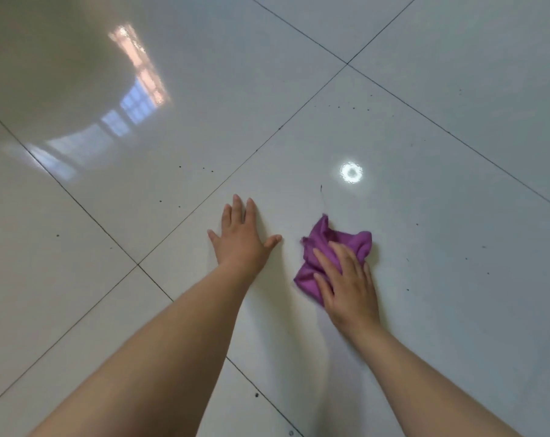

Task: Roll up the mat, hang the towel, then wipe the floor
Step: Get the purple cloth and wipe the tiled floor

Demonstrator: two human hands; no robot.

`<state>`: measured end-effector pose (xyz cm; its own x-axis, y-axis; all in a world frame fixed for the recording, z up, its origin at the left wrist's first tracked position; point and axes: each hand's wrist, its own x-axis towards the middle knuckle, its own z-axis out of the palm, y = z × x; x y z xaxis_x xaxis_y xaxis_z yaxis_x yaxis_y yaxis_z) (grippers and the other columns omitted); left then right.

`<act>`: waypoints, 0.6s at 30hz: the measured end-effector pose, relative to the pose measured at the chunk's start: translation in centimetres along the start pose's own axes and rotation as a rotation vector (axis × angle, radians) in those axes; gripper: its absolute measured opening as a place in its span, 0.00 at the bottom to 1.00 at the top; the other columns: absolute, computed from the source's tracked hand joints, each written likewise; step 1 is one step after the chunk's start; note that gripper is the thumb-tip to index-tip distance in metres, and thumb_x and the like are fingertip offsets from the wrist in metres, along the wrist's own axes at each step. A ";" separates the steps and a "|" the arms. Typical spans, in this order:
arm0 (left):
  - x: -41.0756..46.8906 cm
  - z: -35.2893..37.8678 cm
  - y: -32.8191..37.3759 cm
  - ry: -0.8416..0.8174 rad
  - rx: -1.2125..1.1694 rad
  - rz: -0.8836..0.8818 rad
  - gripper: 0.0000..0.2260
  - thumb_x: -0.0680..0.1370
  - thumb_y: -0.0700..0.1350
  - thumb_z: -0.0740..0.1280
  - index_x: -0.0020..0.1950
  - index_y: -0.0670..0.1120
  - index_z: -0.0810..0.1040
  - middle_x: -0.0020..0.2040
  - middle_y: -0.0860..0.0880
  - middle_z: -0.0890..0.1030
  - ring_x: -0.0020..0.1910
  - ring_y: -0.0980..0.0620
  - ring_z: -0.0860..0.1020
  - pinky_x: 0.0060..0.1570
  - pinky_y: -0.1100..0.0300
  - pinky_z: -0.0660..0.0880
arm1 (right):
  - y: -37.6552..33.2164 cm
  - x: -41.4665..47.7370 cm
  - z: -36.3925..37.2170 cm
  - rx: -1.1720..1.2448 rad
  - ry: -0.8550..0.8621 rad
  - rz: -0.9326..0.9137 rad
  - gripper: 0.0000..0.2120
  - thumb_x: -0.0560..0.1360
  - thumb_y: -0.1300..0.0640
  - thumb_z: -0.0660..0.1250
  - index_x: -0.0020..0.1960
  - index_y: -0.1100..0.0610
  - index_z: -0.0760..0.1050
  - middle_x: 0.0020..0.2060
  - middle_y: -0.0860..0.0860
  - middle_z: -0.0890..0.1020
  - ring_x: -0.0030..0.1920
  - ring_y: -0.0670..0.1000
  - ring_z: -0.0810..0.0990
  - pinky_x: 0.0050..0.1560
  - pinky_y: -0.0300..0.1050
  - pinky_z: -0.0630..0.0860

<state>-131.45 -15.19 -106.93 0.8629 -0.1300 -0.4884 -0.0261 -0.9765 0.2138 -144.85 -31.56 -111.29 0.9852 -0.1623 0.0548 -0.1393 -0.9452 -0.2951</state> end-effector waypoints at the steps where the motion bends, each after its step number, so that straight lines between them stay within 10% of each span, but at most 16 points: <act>1: -0.1 -0.1 0.0 -0.003 0.004 0.003 0.39 0.76 0.64 0.59 0.77 0.50 0.41 0.77 0.50 0.38 0.76 0.49 0.40 0.70 0.37 0.50 | 1.0 -1.3 -0.2 -0.005 0.003 -0.008 0.20 0.76 0.46 0.54 0.67 0.49 0.67 0.65 0.53 0.71 0.65 0.55 0.68 0.60 0.58 0.70; 9: -4.7 1.3 -1.5 -0.049 0.071 0.100 0.32 0.80 0.59 0.53 0.77 0.50 0.41 0.77 0.49 0.38 0.76 0.48 0.40 0.72 0.42 0.52 | 0.3 -1.0 -1.2 -0.007 -0.036 0.240 0.24 0.75 0.47 0.53 0.66 0.56 0.72 0.64 0.61 0.72 0.63 0.64 0.72 0.59 0.63 0.70; 18: -9.6 2.8 -5.2 -0.101 0.132 0.168 0.30 0.80 0.57 0.54 0.77 0.53 0.42 0.77 0.51 0.38 0.76 0.49 0.41 0.71 0.41 0.55 | 0.5 -4.8 -0.6 0.029 -0.065 -0.103 0.25 0.78 0.39 0.43 0.68 0.49 0.66 0.65 0.53 0.69 0.65 0.55 0.67 0.60 0.60 0.70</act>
<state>-141.01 -9.35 -105.77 0.7860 -0.3025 -0.5392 -0.2365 -0.9529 0.1900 -149.69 -31.43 -111.17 0.9987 -0.0449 0.0251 -0.0346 -0.9472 -0.3188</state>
